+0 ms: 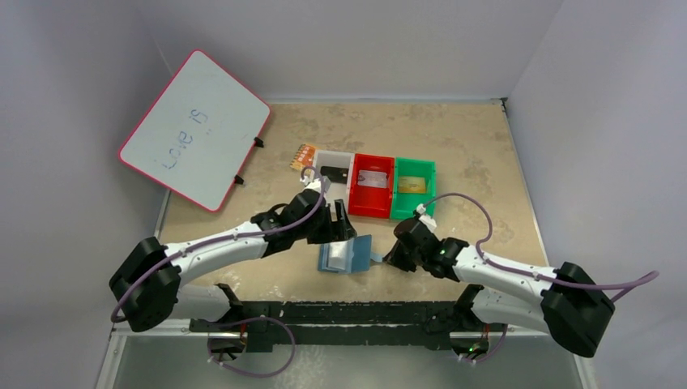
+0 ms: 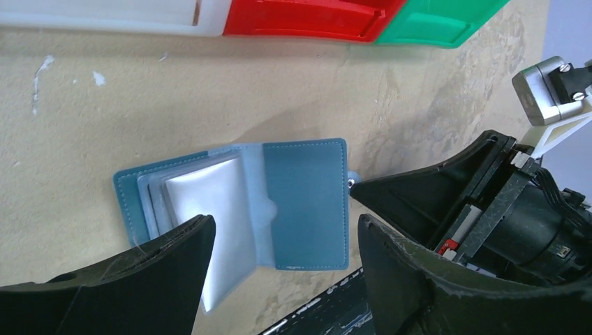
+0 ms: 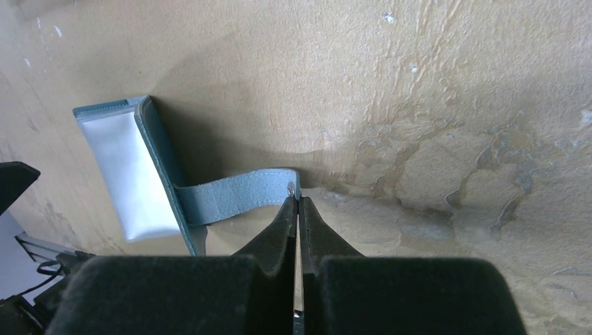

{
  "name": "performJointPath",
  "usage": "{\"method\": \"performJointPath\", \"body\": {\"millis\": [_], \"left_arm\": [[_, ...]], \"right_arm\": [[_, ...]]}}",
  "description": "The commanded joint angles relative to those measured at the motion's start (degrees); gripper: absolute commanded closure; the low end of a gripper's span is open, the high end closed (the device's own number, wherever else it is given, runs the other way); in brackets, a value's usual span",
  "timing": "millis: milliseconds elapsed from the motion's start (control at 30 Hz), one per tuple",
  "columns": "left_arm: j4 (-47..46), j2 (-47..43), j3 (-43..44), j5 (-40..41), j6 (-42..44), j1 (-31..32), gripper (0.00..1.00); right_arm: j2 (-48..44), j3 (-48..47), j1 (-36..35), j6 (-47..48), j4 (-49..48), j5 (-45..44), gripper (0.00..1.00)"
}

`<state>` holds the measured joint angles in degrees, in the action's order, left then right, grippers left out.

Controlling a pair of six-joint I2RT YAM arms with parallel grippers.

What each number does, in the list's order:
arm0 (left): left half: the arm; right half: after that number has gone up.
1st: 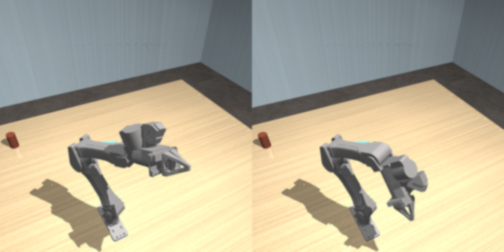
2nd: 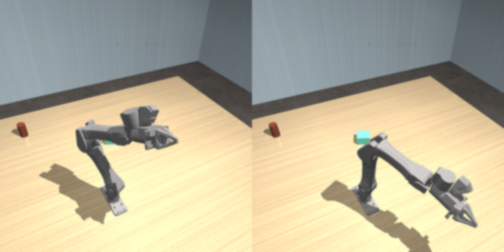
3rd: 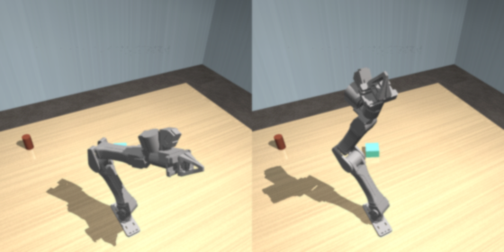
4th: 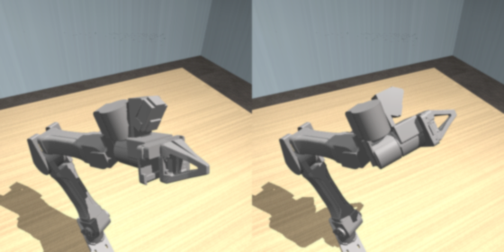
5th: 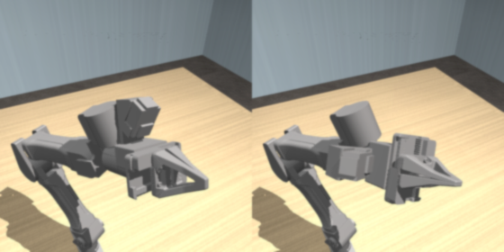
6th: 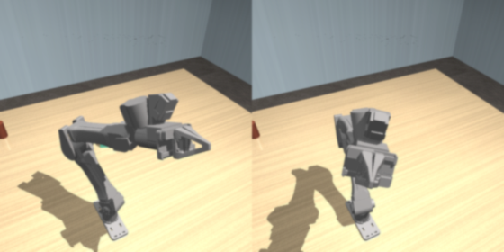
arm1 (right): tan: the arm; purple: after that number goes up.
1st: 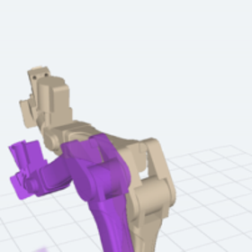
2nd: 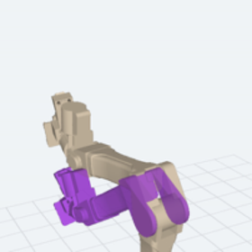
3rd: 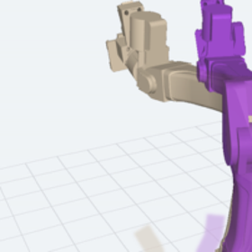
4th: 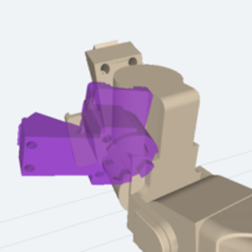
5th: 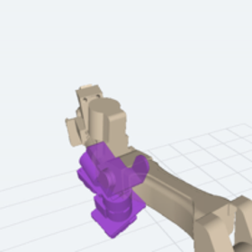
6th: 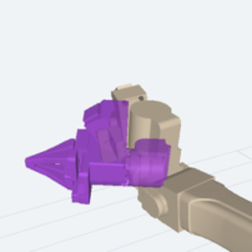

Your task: Take the credit cards out of the card holder

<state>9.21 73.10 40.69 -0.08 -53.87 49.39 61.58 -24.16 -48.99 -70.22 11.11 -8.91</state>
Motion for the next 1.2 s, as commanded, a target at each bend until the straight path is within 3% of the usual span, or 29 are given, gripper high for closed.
{"method": "performJointPath", "body": {"millis": [0, 233, 467, 800, 967, 1167], "left_arm": [[-1.52, 2.59, 3.48, -0.95, 2.62, 1.15, 0.26], [-8.64, 7.97, 4.65, -6.16, 0.86, 2.97, 0.29], [-5.39, 14.29, 4.48, -0.79, -1.26, 5.59, 0.45], [-1.52, 16.81, 3.43, 1.11, 1.27, 7.23, 0.63], [-0.99, 17.50, 3.58, 2.80, 0.92, 8.14, 0.66], [-0.59, 17.00, 3.60, 4.24, 0.29, 8.68, 0.68]], "right_arm": [[-1.52, 1.04, 0.13, -1.78, -0.11, -2.69, 1.00], [-3.70, 3.42, 0.13, -2.03, -3.13, -1.97, 1.00], [-3.97, 3.33, 0.13, -2.40, -3.40, -0.69, 0.96], [-14.05, -0.18, 0.17, -2.63, 1.38, -2.47, 0.54], [-17.68, -2.81, 0.13, -1.71, 2.59, -3.79, 0.49], [-17.86, -1.29, 0.18, -1.76, -5.26, -2.33, 0.49]]}}
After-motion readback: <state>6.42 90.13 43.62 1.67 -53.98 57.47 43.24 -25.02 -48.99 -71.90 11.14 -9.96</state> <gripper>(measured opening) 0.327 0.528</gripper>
